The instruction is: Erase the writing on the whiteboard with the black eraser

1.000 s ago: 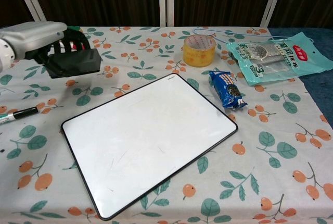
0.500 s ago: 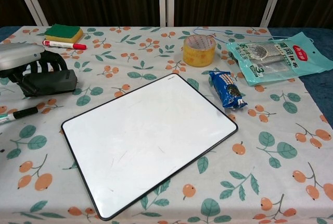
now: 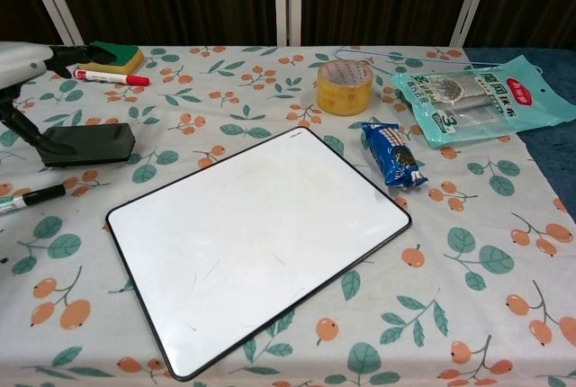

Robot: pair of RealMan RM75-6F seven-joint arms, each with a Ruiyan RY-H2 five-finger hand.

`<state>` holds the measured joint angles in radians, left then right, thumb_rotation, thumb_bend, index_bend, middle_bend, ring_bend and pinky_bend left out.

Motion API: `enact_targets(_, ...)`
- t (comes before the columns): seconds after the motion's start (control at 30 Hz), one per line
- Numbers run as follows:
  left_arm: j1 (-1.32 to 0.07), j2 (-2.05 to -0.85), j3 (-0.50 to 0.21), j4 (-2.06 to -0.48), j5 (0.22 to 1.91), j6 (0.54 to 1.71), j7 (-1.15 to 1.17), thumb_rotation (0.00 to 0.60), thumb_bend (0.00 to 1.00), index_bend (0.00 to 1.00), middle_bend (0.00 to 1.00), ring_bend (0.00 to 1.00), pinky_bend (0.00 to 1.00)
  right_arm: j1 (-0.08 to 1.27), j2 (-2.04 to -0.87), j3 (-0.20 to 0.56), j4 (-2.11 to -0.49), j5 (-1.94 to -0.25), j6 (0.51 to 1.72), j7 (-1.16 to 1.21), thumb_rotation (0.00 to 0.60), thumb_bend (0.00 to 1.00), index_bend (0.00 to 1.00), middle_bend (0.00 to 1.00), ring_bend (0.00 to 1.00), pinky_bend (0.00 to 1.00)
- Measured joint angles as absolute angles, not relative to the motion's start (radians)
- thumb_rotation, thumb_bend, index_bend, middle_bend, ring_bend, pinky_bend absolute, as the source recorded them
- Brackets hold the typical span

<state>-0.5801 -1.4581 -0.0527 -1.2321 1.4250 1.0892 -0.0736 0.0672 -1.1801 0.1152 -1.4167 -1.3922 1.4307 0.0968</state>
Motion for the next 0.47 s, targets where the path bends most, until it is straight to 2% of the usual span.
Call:
enact_targets(0.03,-0.567,-1.429,-0.053,-1.272,1.426,1.109,-0.064,0.498,0.02,0.06,0.06,0.06,0.17,0.067,-1.178,0.113,-1.416,-1.397,1.431,0.098,0.6,0.29,0.0,0.0,0.0,0.0)
enact_targets(0.17,-0.5,-1.308,-0.049,-1.435,1.409,1.186,-0.014,0.444,0.05,0.07,0.06,0.05,0.16,0.069,-1.173,0.098,-1.391,-1.443,1.44,0.118,0.6,0.26,0.0,0.0,0.0,0.0)
enact_targets(0.33,-0.346,-1.171,-0.015,-1.575,1.392,1.356,0.049,0.426,0.05,0.07,0.06,0.05,0.16,0.066,-1.18,0.093,-1.353,-1.45,1.457,0.112,0.6,0.26,0.0,0.0,0.0,0.0)
enact_targets(0.47,-0.234,-1.143,0.037,-1.586,1.401,1.45,0.072,0.426,0.05,0.07,0.06,0.05,0.16,0.063,-1.183,0.095,-1.35,-1.434,1.453,0.097,0.6,0.26,0.0,0.0,0.0,0.0)
